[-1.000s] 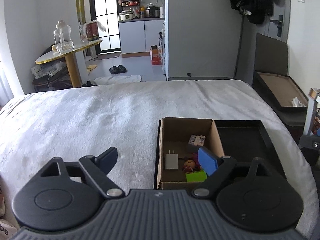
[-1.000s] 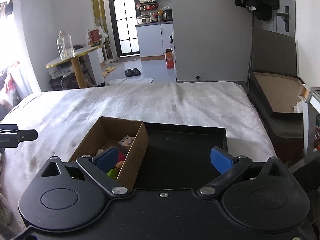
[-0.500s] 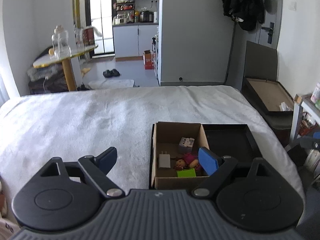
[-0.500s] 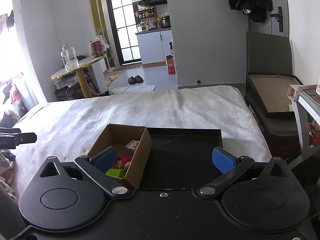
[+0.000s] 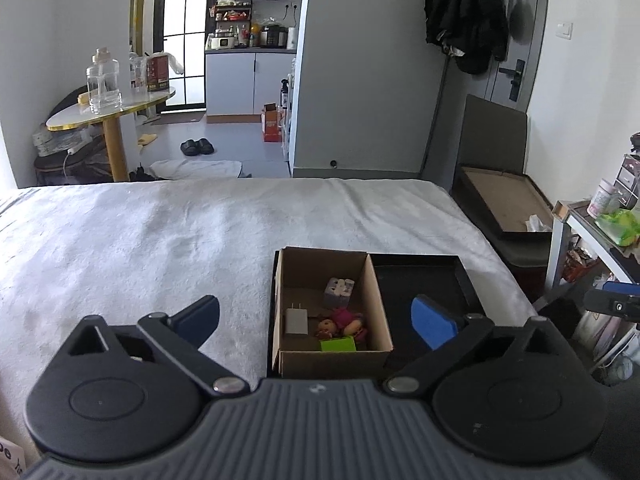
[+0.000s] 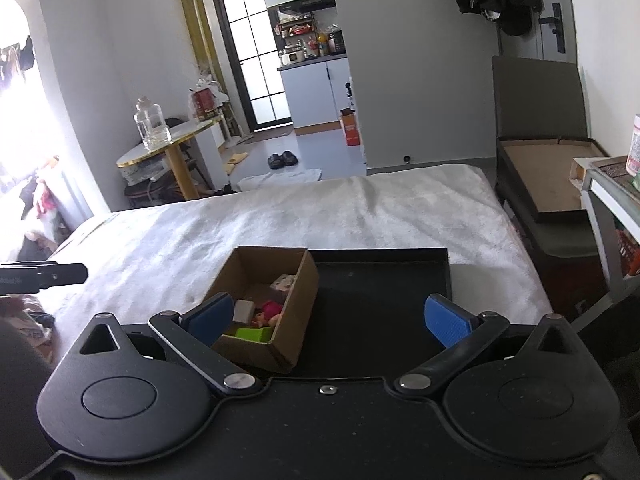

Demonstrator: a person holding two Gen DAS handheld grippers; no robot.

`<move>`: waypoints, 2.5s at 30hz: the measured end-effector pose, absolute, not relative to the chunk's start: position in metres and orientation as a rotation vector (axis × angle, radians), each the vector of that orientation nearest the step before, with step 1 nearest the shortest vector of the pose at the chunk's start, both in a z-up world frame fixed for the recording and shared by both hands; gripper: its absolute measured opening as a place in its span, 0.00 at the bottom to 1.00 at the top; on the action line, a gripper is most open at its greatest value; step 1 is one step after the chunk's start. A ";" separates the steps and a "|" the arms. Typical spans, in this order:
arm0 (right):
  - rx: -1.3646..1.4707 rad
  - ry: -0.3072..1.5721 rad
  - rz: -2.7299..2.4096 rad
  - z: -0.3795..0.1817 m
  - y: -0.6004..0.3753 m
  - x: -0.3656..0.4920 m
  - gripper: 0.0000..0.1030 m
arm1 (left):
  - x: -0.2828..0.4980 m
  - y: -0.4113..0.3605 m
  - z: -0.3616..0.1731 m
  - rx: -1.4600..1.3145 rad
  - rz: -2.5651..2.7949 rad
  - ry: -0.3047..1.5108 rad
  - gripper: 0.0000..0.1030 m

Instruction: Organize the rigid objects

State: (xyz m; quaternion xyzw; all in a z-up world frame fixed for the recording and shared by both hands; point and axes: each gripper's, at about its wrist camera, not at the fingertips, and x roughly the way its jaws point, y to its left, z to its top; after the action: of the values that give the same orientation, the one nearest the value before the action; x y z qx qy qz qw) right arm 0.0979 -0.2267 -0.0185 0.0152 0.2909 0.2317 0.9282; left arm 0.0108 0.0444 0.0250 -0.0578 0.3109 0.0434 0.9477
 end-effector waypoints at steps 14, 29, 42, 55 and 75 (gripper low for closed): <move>0.067 0.623 0.497 -0.012 -0.218 0.087 1.00 | 0.003 0.034 0.029 -0.094 0.030 0.628 0.99; 0.052 0.650 0.531 -0.016 -0.199 0.077 1.00 | 0.001 0.030 0.021 -0.106 -0.012 0.646 0.99; 0.041 0.670 0.559 -0.021 -0.186 0.072 1.00 | 0.000 0.032 0.018 -0.131 -0.025 0.651 0.99; 0.036 0.672 0.566 -0.021 -0.181 0.070 1.00 | 0.002 0.033 0.016 -0.136 -0.040 0.652 0.99; 0.037 0.679 0.553 -0.026 -0.178 0.073 1.00 | 0.001 0.036 0.013 -0.127 -0.064 0.645 0.99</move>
State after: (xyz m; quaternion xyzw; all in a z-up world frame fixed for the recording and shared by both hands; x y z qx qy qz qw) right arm 0.0726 -0.1784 -0.0261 0.0178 0.3286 0.2676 0.9056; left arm 0.0012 0.0358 0.0131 -0.0622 0.3165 -0.0313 0.9460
